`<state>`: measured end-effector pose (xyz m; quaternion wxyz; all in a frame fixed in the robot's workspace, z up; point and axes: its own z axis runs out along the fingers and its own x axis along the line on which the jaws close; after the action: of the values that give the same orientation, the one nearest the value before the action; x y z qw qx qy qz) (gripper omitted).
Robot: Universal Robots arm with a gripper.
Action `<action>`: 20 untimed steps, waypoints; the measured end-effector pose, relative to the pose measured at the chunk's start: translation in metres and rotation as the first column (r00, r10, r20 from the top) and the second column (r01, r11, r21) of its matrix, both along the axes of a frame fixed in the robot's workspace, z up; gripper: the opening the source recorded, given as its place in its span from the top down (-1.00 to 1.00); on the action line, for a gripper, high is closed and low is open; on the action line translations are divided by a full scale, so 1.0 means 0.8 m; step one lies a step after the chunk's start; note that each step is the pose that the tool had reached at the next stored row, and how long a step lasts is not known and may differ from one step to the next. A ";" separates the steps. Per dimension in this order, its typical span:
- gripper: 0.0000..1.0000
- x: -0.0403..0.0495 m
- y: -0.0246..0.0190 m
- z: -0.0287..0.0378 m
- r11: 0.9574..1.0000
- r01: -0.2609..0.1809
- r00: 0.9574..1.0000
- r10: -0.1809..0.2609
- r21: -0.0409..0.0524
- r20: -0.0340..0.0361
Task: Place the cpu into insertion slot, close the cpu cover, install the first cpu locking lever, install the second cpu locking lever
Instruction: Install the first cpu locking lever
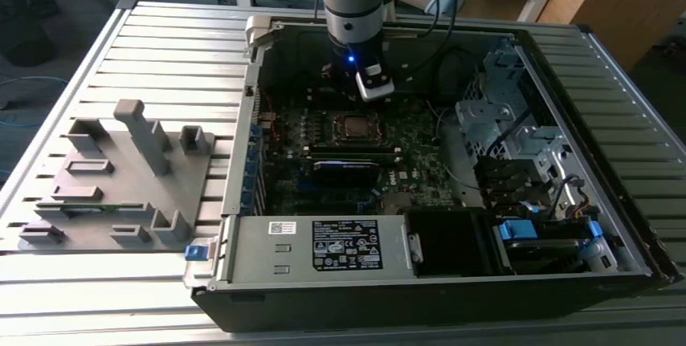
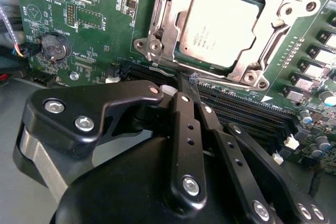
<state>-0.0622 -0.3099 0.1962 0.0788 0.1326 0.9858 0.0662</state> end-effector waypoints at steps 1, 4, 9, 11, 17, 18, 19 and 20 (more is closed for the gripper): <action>0.80 0.000 0.0000 0.0010 1.000 0.000 1.000 0.000 0.000 0.000; 0.80 0.000 0.0002 0.0012 1.000 0.000 1.000 0.000 0.000 0.000; 0.80 0.000 0.0020 0.0013 1.000 0.000 1.000 0.000 0.001 0.000; 0.80 0.000 0.0021 0.0012 1.000 0.000 1.000 0.000 0.001 0.000; 0.80 0.000 0.0021 0.0006 1.000 0.002 1.000 -0.002 0.001 0.003; 0.80 0.000 0.0021 0.0005 1.000 0.003 1.000 -0.003 0.001 0.004; 0.80 0.000 0.0021 0.0003 1.000 0.003 1.000 -0.003 0.001 0.004; 0.80 0.000 0.0021 0.0001 1.000 0.003 1.000 -0.003 0.001 0.005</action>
<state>-0.0623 -0.3082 0.1963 0.0812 0.1340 0.9854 0.0671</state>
